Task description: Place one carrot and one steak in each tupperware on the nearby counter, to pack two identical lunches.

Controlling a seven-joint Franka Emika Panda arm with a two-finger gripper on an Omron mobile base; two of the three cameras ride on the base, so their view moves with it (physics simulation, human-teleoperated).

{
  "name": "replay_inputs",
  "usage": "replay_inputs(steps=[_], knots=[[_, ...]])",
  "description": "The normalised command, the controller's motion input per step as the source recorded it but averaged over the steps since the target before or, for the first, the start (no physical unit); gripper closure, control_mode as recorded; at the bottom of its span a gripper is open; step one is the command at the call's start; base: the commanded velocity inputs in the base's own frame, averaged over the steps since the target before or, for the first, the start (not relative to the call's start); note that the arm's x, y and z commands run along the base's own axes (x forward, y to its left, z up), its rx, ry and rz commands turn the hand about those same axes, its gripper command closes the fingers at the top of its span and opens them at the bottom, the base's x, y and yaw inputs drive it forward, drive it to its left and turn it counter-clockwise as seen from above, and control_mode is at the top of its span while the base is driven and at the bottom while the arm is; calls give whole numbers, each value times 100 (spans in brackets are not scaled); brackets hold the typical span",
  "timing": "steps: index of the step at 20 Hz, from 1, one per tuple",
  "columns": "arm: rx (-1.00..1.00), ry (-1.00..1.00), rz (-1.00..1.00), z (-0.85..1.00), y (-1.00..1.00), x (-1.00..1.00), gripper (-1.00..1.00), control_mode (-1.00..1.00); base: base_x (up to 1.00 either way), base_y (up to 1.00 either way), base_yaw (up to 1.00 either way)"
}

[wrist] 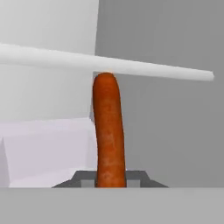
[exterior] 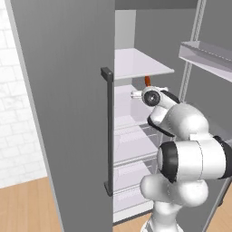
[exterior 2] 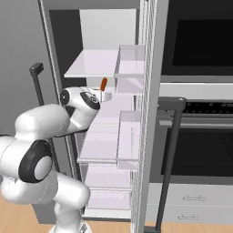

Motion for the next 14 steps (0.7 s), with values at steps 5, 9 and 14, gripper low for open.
replay_inputs(steps=[5, 9, 14], knots=[[13, -1, -24, 100, 0, -100, 100, -100, 0, 0, 0], [0, 0, -15, 100, 12, -100, 100, -100, 0, 0, 0], [2, 7, -13, 100, 14, -98, 100, -100, 0, 0, 0]])
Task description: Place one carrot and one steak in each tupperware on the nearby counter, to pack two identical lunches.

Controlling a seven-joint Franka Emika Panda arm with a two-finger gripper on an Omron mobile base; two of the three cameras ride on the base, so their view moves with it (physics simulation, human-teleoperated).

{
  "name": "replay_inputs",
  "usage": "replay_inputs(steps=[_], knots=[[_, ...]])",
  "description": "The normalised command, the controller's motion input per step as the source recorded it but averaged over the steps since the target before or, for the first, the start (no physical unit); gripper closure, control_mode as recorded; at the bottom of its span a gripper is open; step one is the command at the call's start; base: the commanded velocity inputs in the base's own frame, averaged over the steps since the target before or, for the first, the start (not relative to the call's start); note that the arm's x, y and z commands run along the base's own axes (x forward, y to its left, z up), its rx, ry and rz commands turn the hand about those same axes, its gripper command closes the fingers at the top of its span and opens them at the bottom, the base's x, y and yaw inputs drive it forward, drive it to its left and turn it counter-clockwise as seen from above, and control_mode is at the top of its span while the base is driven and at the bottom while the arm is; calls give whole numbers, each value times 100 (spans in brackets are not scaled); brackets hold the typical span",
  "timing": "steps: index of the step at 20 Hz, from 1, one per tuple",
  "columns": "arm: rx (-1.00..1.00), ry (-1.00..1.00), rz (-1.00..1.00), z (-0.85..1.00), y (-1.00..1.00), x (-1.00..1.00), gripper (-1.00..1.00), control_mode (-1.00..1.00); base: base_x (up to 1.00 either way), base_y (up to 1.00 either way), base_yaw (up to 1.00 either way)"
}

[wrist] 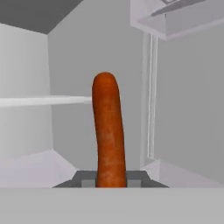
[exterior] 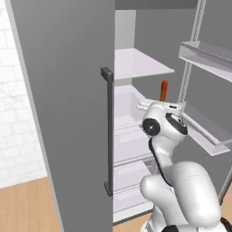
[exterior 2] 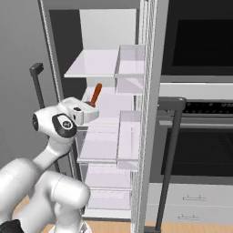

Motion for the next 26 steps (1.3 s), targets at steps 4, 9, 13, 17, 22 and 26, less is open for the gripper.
replay_inputs(steps=[4, 9, 13, 17, 22, 26], knots=[[4, 25, -5, 100, 16, -100, 100, -100, 0, 0, 0], [-1, 48, 1, 94, 34, -78, 100, -100, 0, 0, 0], [0, 18, 2, 1, 1, -13, 100, -100, 0, 0, 0], [0, 12, 0, -27, 0, -82, 100, -100, 0, 0, 0], [0, 0, 0, 0, 0, 0, 100, 100, -100, 0, 0], [0, 0, 0, 0, 0, 0, 100, 100, -100, 0, 0]])
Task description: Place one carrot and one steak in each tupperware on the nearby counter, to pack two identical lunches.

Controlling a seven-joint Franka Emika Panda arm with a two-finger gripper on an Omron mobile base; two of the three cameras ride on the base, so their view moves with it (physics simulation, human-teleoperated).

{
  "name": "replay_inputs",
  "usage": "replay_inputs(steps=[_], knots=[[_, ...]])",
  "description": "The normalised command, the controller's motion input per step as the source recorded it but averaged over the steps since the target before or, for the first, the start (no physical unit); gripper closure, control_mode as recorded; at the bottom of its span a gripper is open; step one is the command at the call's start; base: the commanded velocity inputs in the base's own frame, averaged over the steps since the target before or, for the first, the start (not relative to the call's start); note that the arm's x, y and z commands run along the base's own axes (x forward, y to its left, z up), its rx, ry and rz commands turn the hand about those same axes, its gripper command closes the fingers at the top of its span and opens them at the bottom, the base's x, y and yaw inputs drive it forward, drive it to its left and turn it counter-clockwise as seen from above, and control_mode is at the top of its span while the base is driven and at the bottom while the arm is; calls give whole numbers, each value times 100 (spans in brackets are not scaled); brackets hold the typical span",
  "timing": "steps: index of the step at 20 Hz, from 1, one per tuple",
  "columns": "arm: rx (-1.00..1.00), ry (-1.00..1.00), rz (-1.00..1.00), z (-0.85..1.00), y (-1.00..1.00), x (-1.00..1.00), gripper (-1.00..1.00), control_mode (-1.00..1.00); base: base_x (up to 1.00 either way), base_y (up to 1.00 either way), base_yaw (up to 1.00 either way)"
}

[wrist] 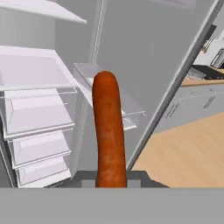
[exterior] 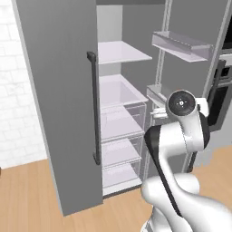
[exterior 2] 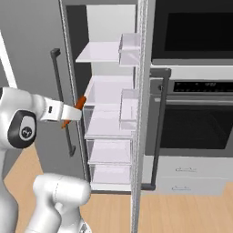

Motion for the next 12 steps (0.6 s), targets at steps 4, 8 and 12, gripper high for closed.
replay_inputs(steps=[4, 8, 12], knots=[[0, 0, 0, 0, 0, 0, 100, 100, -100, 0, -2], [0, 0, 0, 0, 0, 0, 100, 100, -85, -16, -46], [0, 0, 0, 0, 0, 0, 100, 100, 7, -100, -59]])
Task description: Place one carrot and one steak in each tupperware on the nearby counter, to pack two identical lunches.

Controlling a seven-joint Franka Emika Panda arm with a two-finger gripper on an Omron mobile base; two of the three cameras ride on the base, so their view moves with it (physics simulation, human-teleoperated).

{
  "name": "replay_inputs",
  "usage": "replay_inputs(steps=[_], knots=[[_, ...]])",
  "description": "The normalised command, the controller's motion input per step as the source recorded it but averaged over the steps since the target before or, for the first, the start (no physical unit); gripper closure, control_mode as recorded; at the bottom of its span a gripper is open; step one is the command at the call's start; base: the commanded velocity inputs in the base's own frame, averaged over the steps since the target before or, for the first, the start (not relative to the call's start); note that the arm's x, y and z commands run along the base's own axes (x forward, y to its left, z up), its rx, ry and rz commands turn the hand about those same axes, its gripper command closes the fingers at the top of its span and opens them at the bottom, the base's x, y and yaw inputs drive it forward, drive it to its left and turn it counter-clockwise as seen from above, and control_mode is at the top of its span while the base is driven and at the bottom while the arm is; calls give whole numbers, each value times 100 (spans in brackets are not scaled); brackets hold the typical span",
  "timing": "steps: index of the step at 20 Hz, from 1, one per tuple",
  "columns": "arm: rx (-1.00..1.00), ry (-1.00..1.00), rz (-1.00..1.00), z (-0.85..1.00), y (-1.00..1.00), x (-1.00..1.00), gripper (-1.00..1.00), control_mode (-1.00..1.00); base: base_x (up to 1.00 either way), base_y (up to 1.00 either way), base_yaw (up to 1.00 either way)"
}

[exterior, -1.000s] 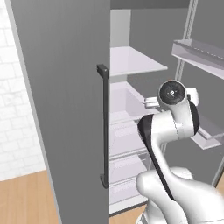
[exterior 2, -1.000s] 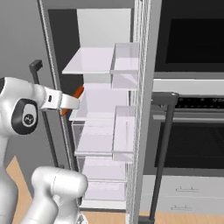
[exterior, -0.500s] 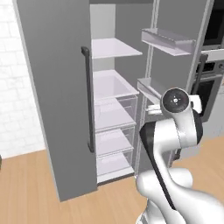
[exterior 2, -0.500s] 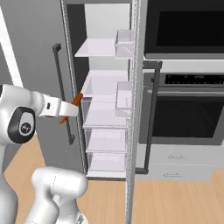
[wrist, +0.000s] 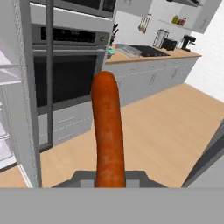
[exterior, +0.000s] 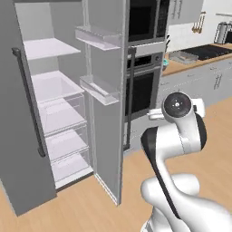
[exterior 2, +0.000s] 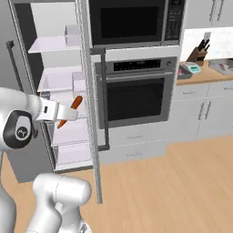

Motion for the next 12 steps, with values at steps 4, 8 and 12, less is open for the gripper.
replay_inputs(steps=[4, 8, 12], knots=[[0, 0, 0, 0, 0, 0, 100, 100, 82, -100, -27], [0, 0, 0, 0, 0, 0, 100, 100, 100, -75, 0], [0, 0, 0, 0, 0, 0, 100, 100, 100, -54, 0]])
